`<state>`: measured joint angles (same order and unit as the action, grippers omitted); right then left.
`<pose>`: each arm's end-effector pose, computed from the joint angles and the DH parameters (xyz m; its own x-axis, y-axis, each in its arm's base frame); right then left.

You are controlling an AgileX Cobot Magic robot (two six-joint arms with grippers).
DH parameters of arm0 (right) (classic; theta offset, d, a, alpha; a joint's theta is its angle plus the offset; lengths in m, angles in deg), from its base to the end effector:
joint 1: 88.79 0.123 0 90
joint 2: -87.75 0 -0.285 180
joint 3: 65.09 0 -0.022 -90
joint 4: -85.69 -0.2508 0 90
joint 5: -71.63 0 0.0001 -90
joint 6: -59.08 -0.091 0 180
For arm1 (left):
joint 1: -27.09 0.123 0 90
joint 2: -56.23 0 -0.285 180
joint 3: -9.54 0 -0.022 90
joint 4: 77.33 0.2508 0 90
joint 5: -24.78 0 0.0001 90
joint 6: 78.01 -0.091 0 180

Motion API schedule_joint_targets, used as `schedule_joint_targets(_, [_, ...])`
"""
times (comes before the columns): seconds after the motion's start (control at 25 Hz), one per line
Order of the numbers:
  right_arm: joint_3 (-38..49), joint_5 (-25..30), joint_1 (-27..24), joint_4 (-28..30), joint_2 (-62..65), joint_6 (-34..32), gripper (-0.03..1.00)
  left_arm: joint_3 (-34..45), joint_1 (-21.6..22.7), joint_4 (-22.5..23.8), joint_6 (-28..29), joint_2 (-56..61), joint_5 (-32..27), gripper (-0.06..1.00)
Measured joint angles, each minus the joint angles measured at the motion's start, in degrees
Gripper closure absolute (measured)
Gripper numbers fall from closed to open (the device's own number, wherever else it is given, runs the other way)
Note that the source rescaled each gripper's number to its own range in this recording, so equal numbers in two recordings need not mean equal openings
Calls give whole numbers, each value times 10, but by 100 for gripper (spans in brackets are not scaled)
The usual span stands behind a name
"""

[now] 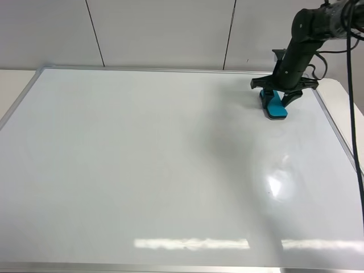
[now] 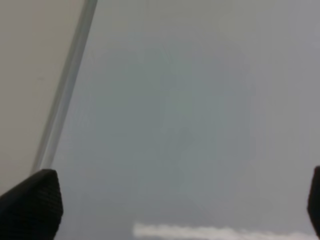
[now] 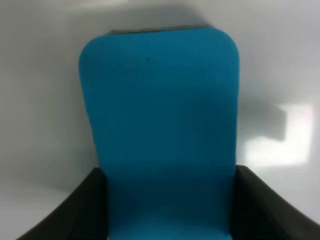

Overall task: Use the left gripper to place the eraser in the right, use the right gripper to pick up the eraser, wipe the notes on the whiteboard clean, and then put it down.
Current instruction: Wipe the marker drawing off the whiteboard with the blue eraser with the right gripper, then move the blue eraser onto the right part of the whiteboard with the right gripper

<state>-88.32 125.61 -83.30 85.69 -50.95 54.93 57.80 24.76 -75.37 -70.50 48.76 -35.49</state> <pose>0.4644 0.0446 0.1336 -0.9829 -0.0218 -0.1826 -0.0246 0.9996 0.0133 -0.0059 0.0029 0.2795 -0.4365 -0.0961 -0.8945 -0.0360 0.9953 -0.0894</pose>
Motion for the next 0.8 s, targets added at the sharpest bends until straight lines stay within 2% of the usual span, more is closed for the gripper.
schedule_joint_targets(0.12, [-4, -12, 36, -17, -6, 0, 92, 0, 0, 0, 0, 0, 0, -6])
schedule_joint_targets(0.4, [-6, -30, 113, -104, -7, 30, 92, 0, 0, 0, 0, 0, 0, -6])
schedule_joint_targets(0.52, [-5, -16, 126, -92, 0, 27, 92, 0, 0, 0, 0, 0, 0, -6])
schedule_joint_targets(0.64, [1, 29, 143, -49, 25, 1, 92, 0, 0, 0, 0, 0, 0, -6])
schedule_joint_targets(0.8, [6, 73, 168, -36, 77, -30, 92, 0, 0, 0, 0, 0, 0, -6])
